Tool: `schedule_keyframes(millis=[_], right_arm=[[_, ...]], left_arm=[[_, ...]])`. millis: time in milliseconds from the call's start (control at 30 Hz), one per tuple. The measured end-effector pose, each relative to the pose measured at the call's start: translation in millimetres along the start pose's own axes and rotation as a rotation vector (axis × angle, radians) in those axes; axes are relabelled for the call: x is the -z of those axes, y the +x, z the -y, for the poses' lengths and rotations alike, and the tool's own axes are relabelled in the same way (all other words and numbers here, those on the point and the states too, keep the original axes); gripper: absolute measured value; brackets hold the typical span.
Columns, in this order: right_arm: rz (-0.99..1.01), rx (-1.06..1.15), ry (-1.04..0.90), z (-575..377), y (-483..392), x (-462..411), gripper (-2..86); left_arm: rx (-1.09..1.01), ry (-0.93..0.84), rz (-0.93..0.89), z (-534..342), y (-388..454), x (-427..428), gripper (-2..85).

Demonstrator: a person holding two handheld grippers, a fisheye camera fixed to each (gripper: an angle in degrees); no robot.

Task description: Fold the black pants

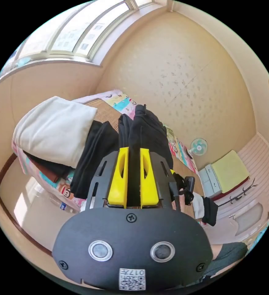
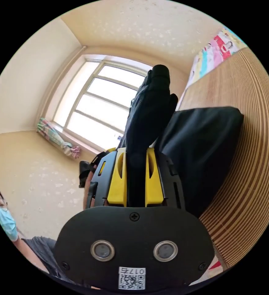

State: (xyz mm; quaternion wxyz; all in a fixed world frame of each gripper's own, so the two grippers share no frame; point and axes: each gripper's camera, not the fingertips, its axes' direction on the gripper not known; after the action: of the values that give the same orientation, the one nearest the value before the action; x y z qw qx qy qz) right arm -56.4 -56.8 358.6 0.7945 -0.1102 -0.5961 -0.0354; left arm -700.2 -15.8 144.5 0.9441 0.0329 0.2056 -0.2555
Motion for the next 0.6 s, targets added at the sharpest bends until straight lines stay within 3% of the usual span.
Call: schedule_keyframes(millis=[100,267,400,467,600], right_arm=[[-0.047,0.097,0.058,-25,1,-9,8.3],[-0.106,0.328,-0.067,-58,-17,42,3.8],[-0.257,0.496,-0.082,-124,-7,140,1.4],[-0.374,0.450,-0.065,-151,8,190,1.0],[-0.622,0.137,0.133,-223,46,332,0.8]], left_arm=[[0.095,-0.007,-0.064,-53,-29,11,6.9],[-0.215,-0.032,0.097,-187,39,26,6.8],[-0.330,-0.133,0.132,-255,77,2,5.3],[-0.335,-0.222,0.019,-285,95,-21,3.6],[-0.400,-0.343,-0.278,-318,133,-53,-0.2]])
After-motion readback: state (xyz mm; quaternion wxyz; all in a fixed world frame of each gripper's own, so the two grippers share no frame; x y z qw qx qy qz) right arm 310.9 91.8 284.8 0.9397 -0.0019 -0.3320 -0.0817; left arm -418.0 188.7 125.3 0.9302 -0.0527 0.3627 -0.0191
